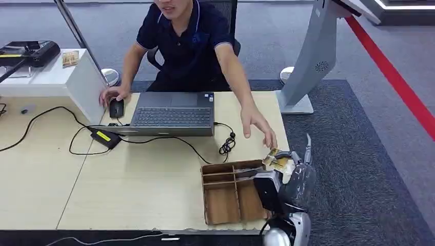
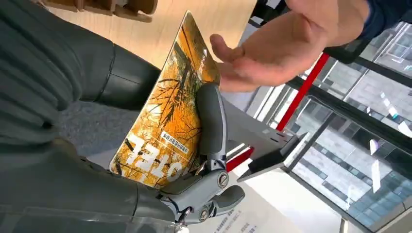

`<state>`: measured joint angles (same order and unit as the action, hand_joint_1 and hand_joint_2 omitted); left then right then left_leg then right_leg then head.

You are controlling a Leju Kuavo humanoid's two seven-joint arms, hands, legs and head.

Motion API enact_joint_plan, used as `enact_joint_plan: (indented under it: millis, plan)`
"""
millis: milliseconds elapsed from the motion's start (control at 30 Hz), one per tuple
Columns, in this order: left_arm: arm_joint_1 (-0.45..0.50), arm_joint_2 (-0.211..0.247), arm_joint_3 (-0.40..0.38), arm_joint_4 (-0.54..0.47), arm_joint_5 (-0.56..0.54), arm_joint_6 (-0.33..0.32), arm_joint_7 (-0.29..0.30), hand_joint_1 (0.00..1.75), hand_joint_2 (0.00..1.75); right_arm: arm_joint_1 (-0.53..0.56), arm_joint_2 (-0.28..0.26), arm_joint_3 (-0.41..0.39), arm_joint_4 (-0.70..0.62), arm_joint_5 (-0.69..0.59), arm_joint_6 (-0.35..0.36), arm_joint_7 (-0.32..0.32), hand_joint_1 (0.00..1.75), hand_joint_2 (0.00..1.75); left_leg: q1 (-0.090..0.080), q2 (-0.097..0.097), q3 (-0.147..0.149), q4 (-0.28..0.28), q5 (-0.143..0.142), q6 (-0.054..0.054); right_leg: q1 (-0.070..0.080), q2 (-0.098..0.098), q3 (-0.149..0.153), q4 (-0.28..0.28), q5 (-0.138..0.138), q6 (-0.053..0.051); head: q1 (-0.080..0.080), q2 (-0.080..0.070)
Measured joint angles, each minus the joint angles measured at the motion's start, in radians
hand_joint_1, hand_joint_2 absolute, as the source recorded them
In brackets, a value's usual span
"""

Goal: Pass the card to the sensor for recognition and then transmit it.

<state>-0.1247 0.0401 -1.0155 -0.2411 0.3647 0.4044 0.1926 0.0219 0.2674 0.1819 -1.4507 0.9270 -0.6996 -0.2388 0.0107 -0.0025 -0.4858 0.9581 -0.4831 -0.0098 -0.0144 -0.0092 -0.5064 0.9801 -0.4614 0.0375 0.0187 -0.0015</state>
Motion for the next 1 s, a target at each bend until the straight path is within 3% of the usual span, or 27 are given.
enact_joint_plan:
  millis: [333, 367, 400, 433, 467, 1000]
  plan:
    - [0.0, 0.0, -0.001, 0.0, -0.003, 0.0, 0.0, 0.0, 0.0, -0.004, -0.005, 0.03, -0.02, 0.003, 0.0, 0.032, 1.75, 1.75, 0.0, 0.0, 0.0, 0.0, 0.0, 0.0, 0.0, 0.0, 0.0, 0.0, 0.0, 0.0, 0.0, 0.0]
    - [0.0, 0.0, -0.001, 0.0, -0.003, 0.0, 0.0, 0.0, 0.0, -0.004, -0.006, 0.032, -0.023, 0.003, 0.0, 0.034, 0.7, 1.75, 0.0, 0.0, 0.0, 0.0, 0.0, 0.0, 0.0, 0.0, 0.0, 0.0, 0.0, 0.0, 0.0, 0.0]
    - [0.0, 0.0, -0.002, 0.0, -0.003, 0.0, 0.0, 0.0, 0.0, -0.005, -0.006, 0.034, -0.026, 0.003, 0.0, 0.035, 0.12, 1.75, 0.0, 0.0, 0.0, 0.0, 0.0, 0.0, 0.0, 0.0, 0.0, 0.0, 0.0, 0.0, 0.0, 0.0]
    - [0.0, 0.0, -0.002, 0.0, -0.003, 0.0, 0.0, 0.0, 0.0, -0.005, -0.006, 0.035, -0.027, 0.003, 0.0, 0.036, 0.12, 1.75, 0.0, 0.0, 0.0, 0.0, 0.0, 0.0, 0.0, 0.0, 0.0, 0.0, 0.0, 0.0, 0.001, 0.0]
    - [0.0, 0.0, -0.002, 0.0, -0.003, 0.0, 0.0, 0.0, 0.0, -0.005, -0.006, 0.035, -0.028, 0.006, 0.0, 0.041, 0.0, 1.75, 0.0, 0.0, 0.0, 0.0, 0.0, 0.0, 0.0, 0.0, 0.0, 0.0, 0.0, 0.0, 0.0, 0.0]
    - [0.0, 0.0, -0.002, 0.0, -0.009, -0.002, 0.0, 0.0, 0.0, -0.007, -0.013, 0.059, -0.052, 0.006, 0.0, 0.069, 0.0, 1.75, 0.0, 0.0, 0.0, 0.0, 0.0, 0.0, 0.0, 0.0, 0.0, 0.0, 0.0, 0.0, 0.0, 0.0]
